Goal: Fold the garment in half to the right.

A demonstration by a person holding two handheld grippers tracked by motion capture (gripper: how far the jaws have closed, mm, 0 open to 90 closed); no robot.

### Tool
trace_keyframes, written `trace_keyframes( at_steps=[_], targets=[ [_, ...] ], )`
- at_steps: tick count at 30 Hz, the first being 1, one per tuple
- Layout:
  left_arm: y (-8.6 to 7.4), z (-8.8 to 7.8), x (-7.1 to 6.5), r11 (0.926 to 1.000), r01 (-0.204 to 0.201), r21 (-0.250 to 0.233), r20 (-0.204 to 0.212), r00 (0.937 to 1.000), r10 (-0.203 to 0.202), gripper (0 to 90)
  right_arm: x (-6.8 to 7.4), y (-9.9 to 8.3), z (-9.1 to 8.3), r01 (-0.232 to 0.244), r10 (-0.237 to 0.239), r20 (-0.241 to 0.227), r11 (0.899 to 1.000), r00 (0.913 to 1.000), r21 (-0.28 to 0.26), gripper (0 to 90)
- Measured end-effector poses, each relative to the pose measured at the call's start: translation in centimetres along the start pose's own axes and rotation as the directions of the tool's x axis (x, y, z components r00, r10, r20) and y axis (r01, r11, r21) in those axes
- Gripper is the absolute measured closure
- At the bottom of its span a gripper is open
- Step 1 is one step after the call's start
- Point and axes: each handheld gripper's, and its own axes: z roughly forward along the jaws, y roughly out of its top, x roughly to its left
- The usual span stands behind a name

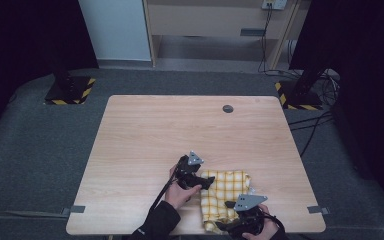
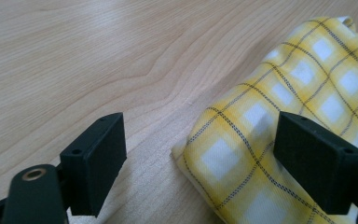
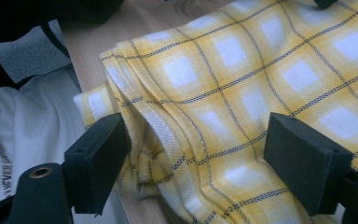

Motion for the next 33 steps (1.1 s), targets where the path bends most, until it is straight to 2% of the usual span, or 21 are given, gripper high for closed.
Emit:
trace_keyframes(
  at_steps=[5,8,11,14,15,16,18,19,20,21,22,23,25,28,32,33],
  targets=[
    [-0.2,0.6,0.7,0.9992,0.037,0.012,0.028,0.9989,-0.038,12.6,0.0,-0.3,0.1,0.017,-0.017,-0.001,1.000,0.9999,-0.014,21.3],
    [-0.1,0.3,0.4,0.9997,0.022,0.006,0.015,0.9996,-0.022,13.0,0.0,-0.3,0.1,0.013,-0.013,-0.001,1.000,0.9999,-0.020,21.1],
    [0.0,-0.4,-0.1,0.9999,-0.004,-0.012,0.003,1.0000,0.004,15.3,-0.3,0.1,-0.5,-0.008,0.007,-0.026,0.999,0.9996,-0.040,18.9],
    [0.0,-1.5,-0.4,0.9993,0.010,-0.036,0.035,0.9994,-0.009,15.3,-0.5,0.5,-1.4,-0.024,0.021,-0.030,0.997,0.9993,-0.074,18.0],
    [-0.1,-2.3,-0.6,0.9984,0.012,-0.054,0.050,0.9987,-0.009,15.3,-0.8,1.0,-2.4,-0.032,0.031,-0.014,0.993,0.9994,-0.112,17.6],
    [-0.1,-2.3,-0.6,0.9984,0.012,-0.054,0.050,0.9987,-0.009,15.3,-1.1,1.2,-3.1,-0.044,0.043,-0.009,0.990,0.9990,-0.136,17.3],
    [-0.4,-3.1,-1.0,0.9978,0.009,-0.066,0.065,0.9979,-0.005,15.3,-1.5,1.4,-3.6,-0.054,0.055,0.004,0.987,0.9985,-0.153,17.2],
    [-0.9,-3.7,-1.5,0.9974,-0.001,-0.072,0.082,0.9966,0.006,15.3,-2.2,1.7,-4.2,-0.068,0.075,0.038,0.982,0.9964,-0.177,16.1],
    [-0.9,-3.7,-1.5,0.9974,-0.001,-0.072,0.082,0.9966,0.006,15.3,-2.2,1.7,-4.2,-0.068,0.075,0.038,0.982,0.9964,-0.177,16.1],
    [-1.5,-4.2,-2.1,0.9975,-0.006,-0.070,0.099,0.9950,0.013,15.3,-3.1,1.9,-4.4,-0.081,0.098,0.078,0.978,0.9922,-0.191,16.0],
    [-1.5,-4.2,-2.1,0.9975,-0.006,-0.070,0.099,0.9950,0.013,15.3,-3.1,1.9,-4.4,-0.081,0.098,0.078,0.978,0.9922,-0.191,16.0],
    [-2.1,-4.5,-2.6,0.9975,-0.015,-0.069,0.111,0.9935,0.023,15.3,-4.2,2.1,-4.2,-0.096,0.120,0.110,0.975,0.9866,-0.198,16.4],
    [-2.7,-4.6,-3.1,0.9978,-0.028,-0.061,0.118,0.9925,0.035,15.3,-5.2,2.4,-3.6,-0.112,0.139,0.132,0.974,0.9814,-0.196,17.2],
    [-3.4,-4.7,-3.5,0.9978,-0.039,-0.054,0.120,0.9918,0.045,15.3,-6.3,2.4,-2.4,-0.123,0.148,0.157,0.980,0.9764,-0.159,17.2],
    [-4.2,-4.4,-4.1,0.9976,-0.060,-0.036,0.121,0.9906,0.063,15.2,-7.2,1.9,-1.3,-0.130,0.147,0.184,0.986,0.9718,-0.101,18.6],
    [-4.4,-4.3,-4.3,0.9972,-0.067,-0.034,0.117,0.9907,0.071,15.2,-7.2,1.9,-1.3,-0.130,0.147,0.184,0.986,0.9718,-0.101,18.6]
  ],
)
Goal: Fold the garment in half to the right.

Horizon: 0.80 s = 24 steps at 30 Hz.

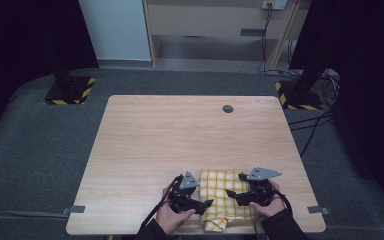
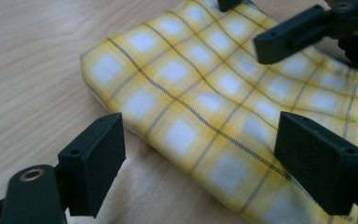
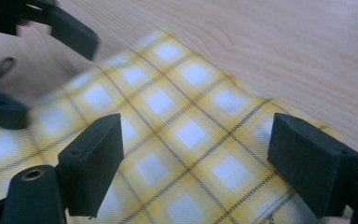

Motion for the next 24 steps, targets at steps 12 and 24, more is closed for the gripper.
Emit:
trace_keyframes(
  at_steps=[12,24],
  targets=[
    [-0.9,-0.6,-0.7,0.9998,-0.020,-0.004,0.002,0.9998,0.020,15.0,-0.4,-0.4,-0.3,0.035,-0.035,0.026,0.999,0.9991,-0.004,19.0],
    [-1.8,0.2,-1.2,0.9998,-0.020,0.004,0.025,0.9995,0.020,13.5,-0.2,-1.6,-0.3,0.050,-0.052,0.045,0.998,0.9977,0.024,20.0]
  ],
)
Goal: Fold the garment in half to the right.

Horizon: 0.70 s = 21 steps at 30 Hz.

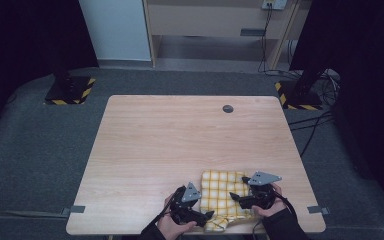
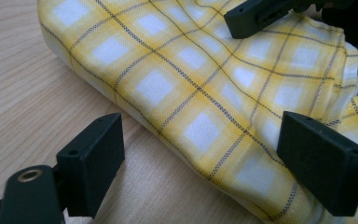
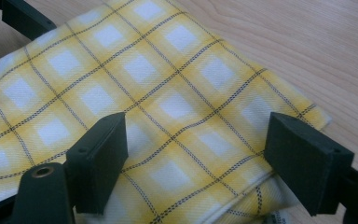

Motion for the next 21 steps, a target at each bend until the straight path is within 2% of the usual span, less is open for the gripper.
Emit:
trace_keyframes(
  at_steps=[3,4,5,9,13,18,21],
  targets=[
    [0.2,-0.5,0.1,0.9999,-0.006,-0.016,0.008,0.9999,0.007,14.3,0.2,0.3,-0.3,-0.008,0.008,-0.002,1.000,1.0000,-0.003,18.1],
    [0.5,-1.1,0.4,0.9993,-0.012,-0.035,0.013,0.9998,0.012,14.3,0.5,0.7,-0.9,-0.018,0.018,-0.011,1.000,0.9998,-0.025,16.7],
    [0.5,-1.1,0.4,0.9993,-0.012,-0.035,0.013,0.9998,0.012,14.2,0.5,0.7,-0.9,-0.018,0.018,-0.011,1.000,0.9998,-0.025,16.7],
    [0.8,-2.6,1.4,0.9969,0.024,-0.074,-0.005,0.9997,-0.025,14.2,1.5,1.0,-2.1,-0.011,0.011,-0.010,0.999,0.9999,-0.032,14.1],
    [0.6,-3.6,2.2,0.9947,0.044,-0.093,-0.032,0.9984,-0.048,14.2,2.3,0.3,-2.5,0.002,-0.002,-0.021,1.000,0.9998,-0.019,12.8],
    [-0.3,-4.4,3.3,0.9946,0.063,-0.083,-0.085,0.9939,-0.070,14.2,2.9,-0.9,-3.4,-0.009,0.009,-0.022,1.000,0.9997,-0.008,9.6],
    [-0.7,-4.7,3.7,0.9950,0.060,-0.080,-0.115,0.9909,-0.069,14.2,3.0,-1.2,-3.8,-0.020,0.020,-0.019,1.000,0.9996,-0.009,8.4]
  ],
)
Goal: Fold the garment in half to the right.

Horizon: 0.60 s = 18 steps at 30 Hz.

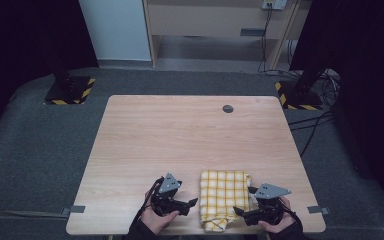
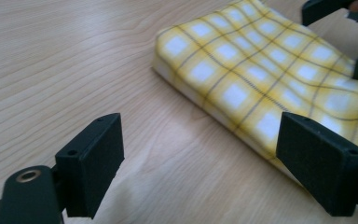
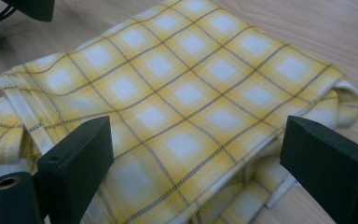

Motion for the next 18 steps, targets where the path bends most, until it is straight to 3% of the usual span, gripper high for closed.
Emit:
trace_keyframes(
  at_steps=[2,7,10,14,17,18],
  targets=[
    [-0.3,-0.3,0.4,1.0000,-0.007,0.001,-0.023,0.9997,0.007,14.2,0.0,-0.1,-0.1,0.001,-0.001,0.001,1.000,1.0000,0.006,7.4],
    [-1.3,-1.9,1.9,0.9997,0.025,-0.003,-0.079,0.9965,-0.026,14.0,0.3,-0.4,-0.2,-0.001,0.001,0.009,1.000,1.0000,0.026,4.9],
    [-2.0,-3.2,2.9,0.9992,0.039,-0.008,-0.132,0.9904,-0.040,13.6,0.4,-0.6,-0.2,-0.001,0.001,0.015,0.999,0.9999,0.037,4.4],
    [-3.2,-4.7,4.1,0.9981,0.061,0.001,-0.204,0.9772,-0.060,13.1,0.5,-0.9,-0.2,-0.001,0.000,0.013,0.999,0.9999,0.050,4.0],
    [-4.5,-5.7,5.2,0.9955,0.094,0.015,-0.240,0.9667,-0.088,12.9,0.7,-1.1,-0.2,0.004,-0.005,0.004,0.997,1.0000,0.077,2.0],
    [-4.5,-5.7,5.2,0.9955,0.094,0.015,-0.240,0.9667,-0.088,12.9,0.7,-1.1,-0.2,0.004,-0.005,0.004,0.997,1.0000,0.077,2.0]
  ],
)
